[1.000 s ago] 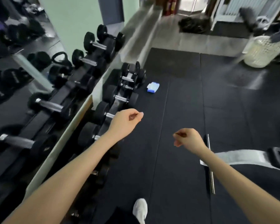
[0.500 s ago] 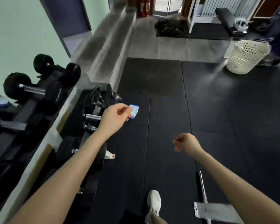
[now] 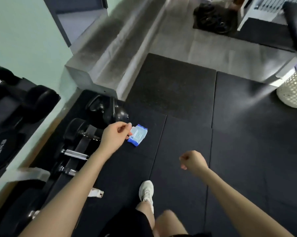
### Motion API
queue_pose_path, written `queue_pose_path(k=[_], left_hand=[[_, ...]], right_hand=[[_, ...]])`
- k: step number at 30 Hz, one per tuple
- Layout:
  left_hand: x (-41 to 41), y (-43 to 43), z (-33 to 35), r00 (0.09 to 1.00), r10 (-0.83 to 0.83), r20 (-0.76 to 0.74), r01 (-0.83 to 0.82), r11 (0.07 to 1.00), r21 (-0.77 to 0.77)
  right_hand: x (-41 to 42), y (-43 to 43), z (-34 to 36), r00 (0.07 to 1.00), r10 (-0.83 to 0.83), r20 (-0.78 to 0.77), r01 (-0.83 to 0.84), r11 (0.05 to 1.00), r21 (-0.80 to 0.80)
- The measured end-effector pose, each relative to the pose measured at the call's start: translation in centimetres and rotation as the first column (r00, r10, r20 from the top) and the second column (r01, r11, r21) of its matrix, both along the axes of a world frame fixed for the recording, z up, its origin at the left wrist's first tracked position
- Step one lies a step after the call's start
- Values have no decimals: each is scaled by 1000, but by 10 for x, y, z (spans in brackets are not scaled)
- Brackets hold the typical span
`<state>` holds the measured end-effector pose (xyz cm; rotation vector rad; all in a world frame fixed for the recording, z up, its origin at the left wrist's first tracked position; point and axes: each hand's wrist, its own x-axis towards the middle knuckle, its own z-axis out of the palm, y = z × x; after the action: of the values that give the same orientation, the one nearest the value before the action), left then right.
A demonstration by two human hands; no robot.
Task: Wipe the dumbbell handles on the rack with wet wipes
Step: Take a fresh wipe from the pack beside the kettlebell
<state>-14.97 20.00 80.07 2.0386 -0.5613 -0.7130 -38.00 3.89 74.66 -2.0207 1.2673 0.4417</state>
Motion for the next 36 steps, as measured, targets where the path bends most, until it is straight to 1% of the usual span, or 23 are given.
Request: queue_pose_path(k=[5,8,11,14,16,20,23,26,29,32,34,35,36], left_hand=[[60,-82,-55,991,132,-36,-128,987,101],[89,-116,-98,978,205,-35,-196,966,167],[110,-142,-162,952,300,-57,-282,935,215],[122,-165,-236,930,364,-49,-336,898,283],[128,-174,-292,918,396,-29,-368,876,312],[139,-178,-417,928,361,88,-365,837,407],[141,-174,-518,949,233,214,-310,823,477],[139,-175,-612,949,91,303,-242,825,510],[141,-180,-689,932,-2,362,-208,816,540],[142,-183,-746,918,-34,395,-193,831,521],[141,-182,-770,920,-54,388,-177,826,535],[141,-181,-779,918,-86,388,-160,814,558],[141,-179,-787,913,-117,390,-145,802,580]], right_hand=[[83,-101,-37,995,91,-41,-89,995,51],[136,-148,-67,980,185,-66,-179,980,88],[191,-189,-117,955,289,-63,-280,953,119],[240,-217,-180,917,397,-44,-391,914,106],[268,-227,-228,903,429,-23,-423,897,128],[311,-230,-344,886,461,52,-464,875,137],[323,-218,-446,887,451,99,-461,876,142],[326,-205,-544,856,506,102,-514,854,82],[333,-196,-620,760,643,89,-636,765,-101],[344,-190,-682,639,763,99,-713,636,-295],[349,-185,-709,544,826,145,-708,545,-450],[352,-183,-720,491,860,143,-714,490,-500],[355,-182,-728,437,895,90,-737,414,-535]])
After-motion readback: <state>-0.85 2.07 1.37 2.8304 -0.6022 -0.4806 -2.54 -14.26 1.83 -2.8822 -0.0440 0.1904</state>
